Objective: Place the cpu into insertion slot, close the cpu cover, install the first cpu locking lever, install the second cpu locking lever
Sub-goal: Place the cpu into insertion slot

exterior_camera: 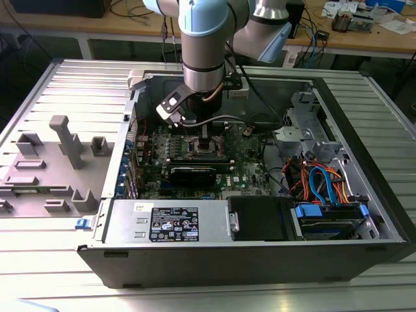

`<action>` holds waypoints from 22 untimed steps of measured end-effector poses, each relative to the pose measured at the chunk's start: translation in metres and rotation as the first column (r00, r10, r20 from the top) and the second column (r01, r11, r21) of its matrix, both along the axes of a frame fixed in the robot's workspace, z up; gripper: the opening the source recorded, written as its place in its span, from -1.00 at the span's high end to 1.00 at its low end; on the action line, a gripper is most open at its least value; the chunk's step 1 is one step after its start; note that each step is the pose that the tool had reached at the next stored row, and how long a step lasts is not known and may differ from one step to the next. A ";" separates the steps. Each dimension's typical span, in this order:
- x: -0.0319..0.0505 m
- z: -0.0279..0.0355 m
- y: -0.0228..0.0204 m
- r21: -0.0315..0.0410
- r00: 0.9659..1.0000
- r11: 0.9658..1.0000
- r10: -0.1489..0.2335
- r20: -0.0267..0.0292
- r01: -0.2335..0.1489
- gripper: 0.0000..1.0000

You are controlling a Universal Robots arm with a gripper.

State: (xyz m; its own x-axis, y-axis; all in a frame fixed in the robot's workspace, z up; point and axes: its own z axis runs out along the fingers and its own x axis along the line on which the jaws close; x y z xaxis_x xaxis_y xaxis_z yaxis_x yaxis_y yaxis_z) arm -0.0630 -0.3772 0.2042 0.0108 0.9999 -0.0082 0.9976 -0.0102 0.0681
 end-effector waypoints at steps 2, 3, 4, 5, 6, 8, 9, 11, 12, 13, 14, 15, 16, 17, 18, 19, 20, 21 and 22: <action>0.0000 0.0002 0.0001 0.000 1.000 1.000 0.000 0.000 0.000 0.79; 0.0001 0.0011 0.0001 0.001 1.000 1.000 0.000 0.001 0.000 0.79; 0.0002 0.0020 0.0003 0.002 1.000 1.000 0.000 0.001 0.000 0.79; 0.0002 0.0038 0.0002 0.001 1.000 1.000 0.000 0.001 0.000 0.79; 0.0001 0.0060 0.0000 0.000 1.000 1.000 0.000 0.000 0.000 0.79; 0.0001 0.0117 0.0000 0.000 1.000 1.000 0.000 0.000 0.000 0.79; 0.0001 0.0137 0.0000 0.000 1.000 1.000 0.000 0.000 0.000 0.79; 0.0002 0.0184 0.0000 0.000 1.000 1.000 0.000 0.000 0.000 0.79; 0.0001 0.0208 0.0000 0.000 1.000 1.000 0.000 0.000 0.000 0.79; 0.0001 0.0233 0.0000 0.000 1.000 1.000 0.000 0.000 0.000 0.79; 0.0002 0.0270 0.0000 0.000 1.000 1.000 0.000 0.000 0.000 0.79; 0.0002 0.0289 0.0000 0.000 1.000 1.000 0.000 0.000 0.000 0.79; 0.0002 0.0303 0.0000 0.000 1.000 1.000 0.000 0.000 0.000 0.79; 0.0002 0.0305 0.0001 0.000 1.000 1.000 0.000 0.000 0.000 0.79; 0.0002 0.0307 0.0001 0.000 1.000 1.000 0.000 0.000 0.000 0.79; 0.0002 0.0309 0.0000 0.000 1.000 1.000 0.000 0.000 0.000 0.79; 0.0003 0.0309 0.0000 0.000 1.000 1.000 0.000 0.000 0.000 0.79; 0.0009 0.0309 0.0000 0.000 1.000 1.000 0.000 0.000 0.000 0.79; 0.0012 0.0309 0.0000 0.000 1.000 1.000 0.000 0.000 0.000 0.79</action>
